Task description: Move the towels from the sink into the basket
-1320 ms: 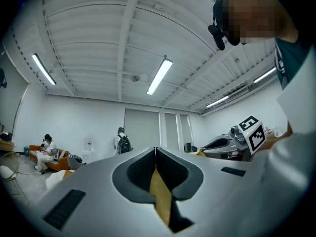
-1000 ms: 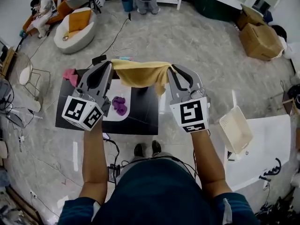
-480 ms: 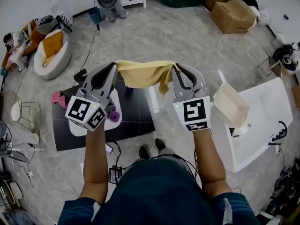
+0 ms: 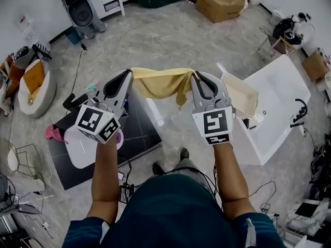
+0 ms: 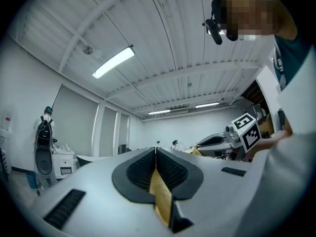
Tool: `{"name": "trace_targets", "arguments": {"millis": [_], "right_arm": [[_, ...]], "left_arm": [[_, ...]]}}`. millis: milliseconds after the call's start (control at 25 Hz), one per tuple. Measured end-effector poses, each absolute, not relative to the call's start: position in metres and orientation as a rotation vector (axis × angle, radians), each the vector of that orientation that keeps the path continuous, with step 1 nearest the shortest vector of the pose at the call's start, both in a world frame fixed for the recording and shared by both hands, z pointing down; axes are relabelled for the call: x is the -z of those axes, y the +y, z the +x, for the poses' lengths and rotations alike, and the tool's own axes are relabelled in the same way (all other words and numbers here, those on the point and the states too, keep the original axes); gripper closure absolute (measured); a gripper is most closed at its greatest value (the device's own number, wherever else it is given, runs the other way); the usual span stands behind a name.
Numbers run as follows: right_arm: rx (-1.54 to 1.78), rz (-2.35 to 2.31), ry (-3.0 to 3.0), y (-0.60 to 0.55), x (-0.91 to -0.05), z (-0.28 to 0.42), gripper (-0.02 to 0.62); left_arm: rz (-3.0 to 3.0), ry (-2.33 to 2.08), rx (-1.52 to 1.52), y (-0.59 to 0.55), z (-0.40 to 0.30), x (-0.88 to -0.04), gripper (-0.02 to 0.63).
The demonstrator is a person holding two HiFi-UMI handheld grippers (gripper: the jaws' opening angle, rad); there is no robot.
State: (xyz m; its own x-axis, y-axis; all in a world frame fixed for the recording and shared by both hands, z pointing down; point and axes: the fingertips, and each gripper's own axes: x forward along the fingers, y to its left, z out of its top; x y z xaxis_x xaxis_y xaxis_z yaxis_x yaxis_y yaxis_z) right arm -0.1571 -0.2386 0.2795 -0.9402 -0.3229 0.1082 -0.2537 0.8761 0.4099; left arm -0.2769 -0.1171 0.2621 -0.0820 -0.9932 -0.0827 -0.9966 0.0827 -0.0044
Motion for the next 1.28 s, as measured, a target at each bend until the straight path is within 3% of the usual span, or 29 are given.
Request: {"name": "trace_targets", "arguments": {"millis": [400, 1280], "right_arm": [[0.55, 0.627, -2.813, -0.316, -0.271, -0.08, 0.557], [0.453, 0.825, -2.744, -0.499, -0.296, 0.14, 0.557]], "left_arm": [[-2.251, 2.115, -0.066, -0.213, -0.217, -0.253, 0.595], [-2.45, 1.97, 0.009, -0.421, -0.011, -0.279, 0.595]]}}
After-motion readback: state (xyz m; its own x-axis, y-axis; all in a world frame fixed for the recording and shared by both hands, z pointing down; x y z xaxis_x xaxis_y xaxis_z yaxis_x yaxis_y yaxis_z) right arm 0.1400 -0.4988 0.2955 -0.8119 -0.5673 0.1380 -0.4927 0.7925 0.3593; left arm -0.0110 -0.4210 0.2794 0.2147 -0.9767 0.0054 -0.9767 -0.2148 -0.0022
